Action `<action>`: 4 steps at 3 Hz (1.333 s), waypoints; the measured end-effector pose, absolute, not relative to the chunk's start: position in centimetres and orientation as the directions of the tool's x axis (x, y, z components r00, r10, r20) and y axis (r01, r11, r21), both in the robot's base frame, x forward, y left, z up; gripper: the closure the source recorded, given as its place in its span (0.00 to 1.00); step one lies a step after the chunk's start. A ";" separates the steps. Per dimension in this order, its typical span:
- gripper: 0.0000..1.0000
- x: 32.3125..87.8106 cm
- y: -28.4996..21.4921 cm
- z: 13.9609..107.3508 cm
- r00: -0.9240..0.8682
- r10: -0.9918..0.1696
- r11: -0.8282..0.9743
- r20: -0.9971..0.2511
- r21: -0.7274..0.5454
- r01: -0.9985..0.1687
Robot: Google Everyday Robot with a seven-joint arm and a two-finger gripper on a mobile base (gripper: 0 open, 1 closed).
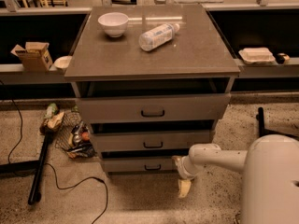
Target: Open bottom drawer
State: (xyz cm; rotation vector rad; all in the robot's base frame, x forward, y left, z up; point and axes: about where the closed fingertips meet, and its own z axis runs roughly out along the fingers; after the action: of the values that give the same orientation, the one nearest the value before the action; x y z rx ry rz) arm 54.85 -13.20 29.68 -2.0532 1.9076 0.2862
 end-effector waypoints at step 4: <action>0.00 66.4 -14.3 19.3 0.059 -0.930 -0.003 -0.363 -0.153 -0.988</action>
Offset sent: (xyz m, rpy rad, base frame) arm 0.1127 -0.0193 -0.1057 0.0299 -0.0696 -0.0533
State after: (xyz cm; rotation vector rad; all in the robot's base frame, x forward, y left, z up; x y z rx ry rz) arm 66.39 -14.33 19.35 -1.9831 1.9206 0.2227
